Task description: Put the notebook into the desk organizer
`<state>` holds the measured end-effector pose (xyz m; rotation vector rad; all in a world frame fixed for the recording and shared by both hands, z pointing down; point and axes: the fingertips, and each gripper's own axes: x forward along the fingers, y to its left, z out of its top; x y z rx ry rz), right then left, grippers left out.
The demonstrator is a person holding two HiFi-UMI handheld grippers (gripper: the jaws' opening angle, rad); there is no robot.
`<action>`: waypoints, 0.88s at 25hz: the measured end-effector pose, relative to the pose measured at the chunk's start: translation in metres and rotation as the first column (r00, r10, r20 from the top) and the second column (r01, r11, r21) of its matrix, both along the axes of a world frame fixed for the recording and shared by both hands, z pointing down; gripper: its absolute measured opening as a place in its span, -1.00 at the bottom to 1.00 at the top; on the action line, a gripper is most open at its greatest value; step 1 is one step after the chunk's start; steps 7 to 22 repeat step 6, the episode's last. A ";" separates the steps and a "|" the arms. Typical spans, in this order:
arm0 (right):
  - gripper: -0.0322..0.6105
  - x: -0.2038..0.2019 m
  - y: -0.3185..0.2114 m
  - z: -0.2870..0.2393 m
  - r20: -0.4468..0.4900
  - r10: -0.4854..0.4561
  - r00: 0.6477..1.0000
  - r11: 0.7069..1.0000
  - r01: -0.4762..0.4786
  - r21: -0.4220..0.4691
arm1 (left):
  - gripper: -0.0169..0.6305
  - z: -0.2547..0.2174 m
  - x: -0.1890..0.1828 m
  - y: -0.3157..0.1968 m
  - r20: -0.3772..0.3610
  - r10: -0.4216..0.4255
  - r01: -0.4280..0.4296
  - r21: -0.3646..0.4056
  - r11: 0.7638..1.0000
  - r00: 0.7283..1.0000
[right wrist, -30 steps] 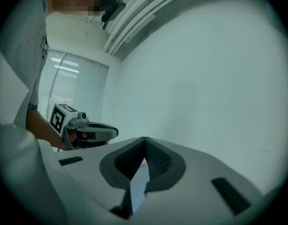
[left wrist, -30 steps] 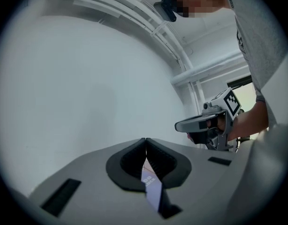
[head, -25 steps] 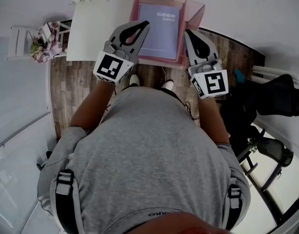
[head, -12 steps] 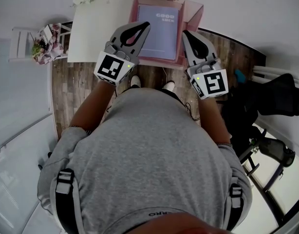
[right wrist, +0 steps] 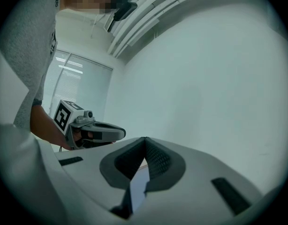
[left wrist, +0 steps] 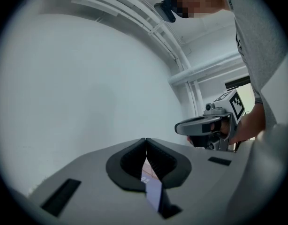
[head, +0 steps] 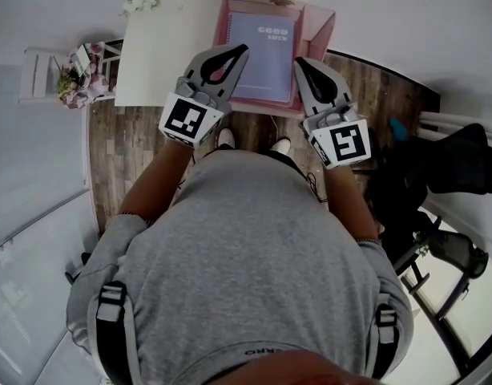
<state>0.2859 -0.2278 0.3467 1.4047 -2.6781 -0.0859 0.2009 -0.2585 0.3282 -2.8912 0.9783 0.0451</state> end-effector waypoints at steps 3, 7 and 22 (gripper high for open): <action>-0.88 0.000 -0.001 0.001 -0.002 0.003 1.000 1.000 -0.003 0.003 | -0.89 -0.001 0.004 0.002 -0.007 0.012 -0.012 0.007 1.000 1.000; -0.88 0.001 0.000 0.003 -0.005 0.004 1.000 1.000 -0.004 0.003 | -0.89 -0.002 0.009 0.005 -0.001 0.025 -0.025 0.019 1.000 1.000; -0.88 0.001 0.000 0.003 -0.005 0.004 1.000 1.000 -0.004 0.003 | -0.89 -0.002 0.009 0.005 -0.001 0.025 -0.025 0.019 1.000 1.000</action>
